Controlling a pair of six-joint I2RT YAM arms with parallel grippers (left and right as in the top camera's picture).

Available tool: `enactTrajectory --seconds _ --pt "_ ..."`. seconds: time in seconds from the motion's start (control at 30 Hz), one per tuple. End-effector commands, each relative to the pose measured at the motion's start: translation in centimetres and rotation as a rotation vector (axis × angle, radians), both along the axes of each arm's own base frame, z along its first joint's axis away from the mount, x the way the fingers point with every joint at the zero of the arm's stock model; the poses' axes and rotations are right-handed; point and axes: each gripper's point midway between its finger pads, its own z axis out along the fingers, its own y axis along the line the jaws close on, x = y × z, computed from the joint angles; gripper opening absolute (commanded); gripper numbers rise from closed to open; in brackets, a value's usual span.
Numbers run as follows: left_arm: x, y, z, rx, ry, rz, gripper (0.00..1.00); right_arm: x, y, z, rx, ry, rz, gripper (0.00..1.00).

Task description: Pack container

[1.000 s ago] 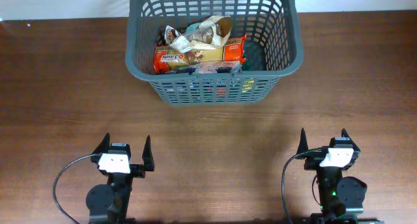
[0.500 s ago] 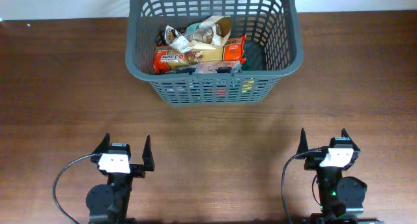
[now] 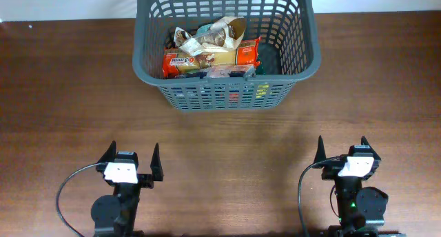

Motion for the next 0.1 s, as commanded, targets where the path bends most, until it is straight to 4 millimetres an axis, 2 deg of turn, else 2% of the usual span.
enactTrajectory --seconds 0.0,0.07 --pt "0.05 -0.2 -0.76 -0.011 0.009 -0.008 0.99 -0.03 -0.3 -0.23 0.001 -0.001 -0.016 0.99" --pt "0.05 -0.2 -0.76 -0.011 0.009 -0.008 0.99 -0.03 -0.3 -0.23 0.001 -0.001 -0.016 0.99"
